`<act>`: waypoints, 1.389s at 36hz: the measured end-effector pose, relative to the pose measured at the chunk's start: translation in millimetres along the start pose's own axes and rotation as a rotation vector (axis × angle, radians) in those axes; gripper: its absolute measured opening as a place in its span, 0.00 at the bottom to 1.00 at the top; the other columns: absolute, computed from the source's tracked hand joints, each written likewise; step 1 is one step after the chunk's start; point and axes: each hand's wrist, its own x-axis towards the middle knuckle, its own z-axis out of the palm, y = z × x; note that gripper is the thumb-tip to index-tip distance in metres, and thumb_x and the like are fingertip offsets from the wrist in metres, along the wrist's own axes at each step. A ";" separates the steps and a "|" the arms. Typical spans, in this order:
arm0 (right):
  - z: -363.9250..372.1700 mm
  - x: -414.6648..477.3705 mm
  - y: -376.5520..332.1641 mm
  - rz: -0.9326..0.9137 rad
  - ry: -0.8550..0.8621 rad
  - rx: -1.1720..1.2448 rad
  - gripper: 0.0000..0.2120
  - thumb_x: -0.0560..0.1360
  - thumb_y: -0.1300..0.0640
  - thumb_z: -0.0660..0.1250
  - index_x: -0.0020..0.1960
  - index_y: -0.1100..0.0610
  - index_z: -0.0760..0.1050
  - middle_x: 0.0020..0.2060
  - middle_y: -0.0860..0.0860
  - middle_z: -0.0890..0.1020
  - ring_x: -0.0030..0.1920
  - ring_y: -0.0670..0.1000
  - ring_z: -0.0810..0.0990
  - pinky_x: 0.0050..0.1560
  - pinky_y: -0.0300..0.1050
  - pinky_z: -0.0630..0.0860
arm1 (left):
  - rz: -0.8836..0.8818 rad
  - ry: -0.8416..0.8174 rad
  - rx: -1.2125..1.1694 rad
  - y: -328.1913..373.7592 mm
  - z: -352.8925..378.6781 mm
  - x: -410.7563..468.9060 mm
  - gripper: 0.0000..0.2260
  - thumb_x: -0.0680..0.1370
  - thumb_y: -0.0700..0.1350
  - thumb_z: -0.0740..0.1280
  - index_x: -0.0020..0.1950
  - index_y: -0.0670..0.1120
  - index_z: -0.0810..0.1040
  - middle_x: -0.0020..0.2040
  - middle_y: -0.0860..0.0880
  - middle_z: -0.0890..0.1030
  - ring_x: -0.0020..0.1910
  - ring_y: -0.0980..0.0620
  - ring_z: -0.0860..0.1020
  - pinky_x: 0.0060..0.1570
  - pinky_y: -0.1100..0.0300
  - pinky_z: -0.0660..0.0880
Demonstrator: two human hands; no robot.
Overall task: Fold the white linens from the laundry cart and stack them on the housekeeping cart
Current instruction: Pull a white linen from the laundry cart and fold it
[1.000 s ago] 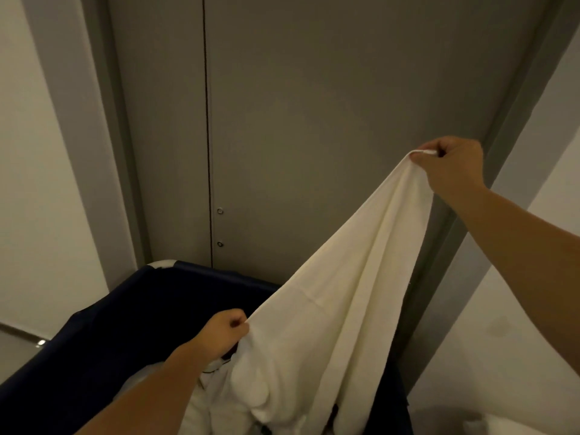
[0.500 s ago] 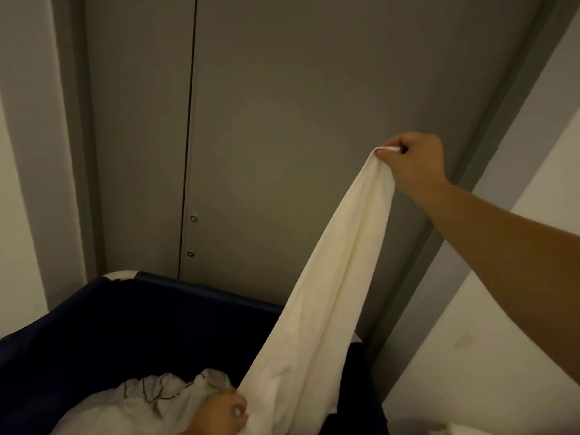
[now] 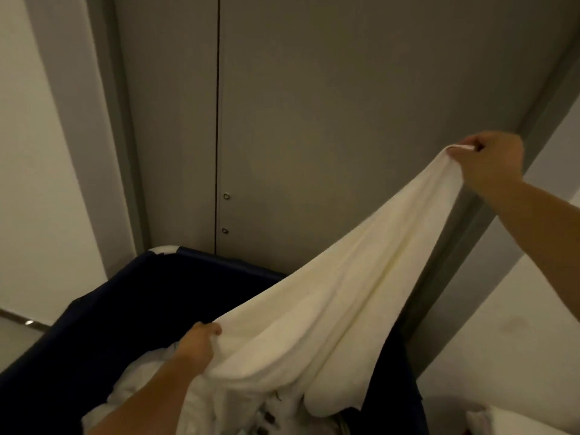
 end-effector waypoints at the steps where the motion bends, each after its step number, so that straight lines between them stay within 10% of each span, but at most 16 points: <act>1: -1.0 -1.1 7.2 0.022 -0.012 -0.006 0.12 0.75 0.56 0.70 0.55 0.62 0.80 0.44 0.55 0.80 0.44 0.53 0.77 0.51 0.40 0.71 | -0.020 -0.001 0.003 -9.9 -8.2 -1.3 0.16 0.78 0.33 0.59 0.55 0.55 0.72 0.59 0.48 0.69 0.57 0.47 0.74 0.54 0.62 0.68; 20: 43.0 -30.5 97.5 0.145 -0.198 -0.127 0.10 0.77 0.56 0.68 0.52 0.63 0.80 0.43 0.58 0.81 0.42 0.54 0.77 0.48 0.46 0.73 | -0.177 -0.003 0.103 -79.6 -79.7 -3.6 0.17 0.76 0.32 0.65 0.66 0.34 0.73 0.60 0.37 0.75 0.55 0.37 0.74 0.55 0.56 0.67; 27: 35.4 -24.9 115.4 0.147 -0.194 -0.188 0.13 0.77 0.55 0.67 0.53 0.65 0.80 0.46 0.62 0.82 0.41 0.57 0.76 0.48 0.47 0.73 | -0.227 0.047 -0.020 -63.2 -104.4 -20.2 0.09 0.80 0.44 0.63 0.41 0.48 0.77 0.49 0.45 0.82 0.52 0.48 0.78 0.48 0.64 0.68; 34: 27.5 -22.4 133.2 0.150 -0.193 -0.264 0.10 0.77 0.59 0.67 0.49 0.66 0.81 0.46 0.64 0.82 0.48 0.64 0.79 0.54 0.54 0.75 | -0.176 0.133 -0.077 -28.9 -137.0 -18.9 0.11 0.80 0.46 0.64 0.50 0.40 0.82 0.46 0.43 0.82 0.45 0.48 0.77 0.46 0.60 0.67; 39: 32.3 -29.5 148.7 0.220 -0.239 -0.291 0.06 0.75 0.62 0.67 0.44 0.64 0.80 0.42 0.61 0.81 0.44 0.61 0.78 0.49 0.49 0.74 | -0.234 0.228 -0.052 -9.8 -156.2 -11.5 0.16 0.80 0.49 0.63 0.35 0.44 0.77 0.32 0.48 0.74 0.33 0.50 0.72 0.34 0.59 0.66; 50: 79.7 -91.5 174.1 0.298 -0.525 -0.353 0.04 0.75 0.64 0.65 0.42 0.59 0.74 0.39 0.55 0.76 0.39 0.54 0.74 0.45 0.46 0.73 | -0.252 0.168 -0.104 10.9 -132.7 2.7 0.05 0.77 0.41 0.67 0.42 0.43 0.74 0.38 0.45 0.76 0.38 0.47 0.75 0.35 0.56 0.71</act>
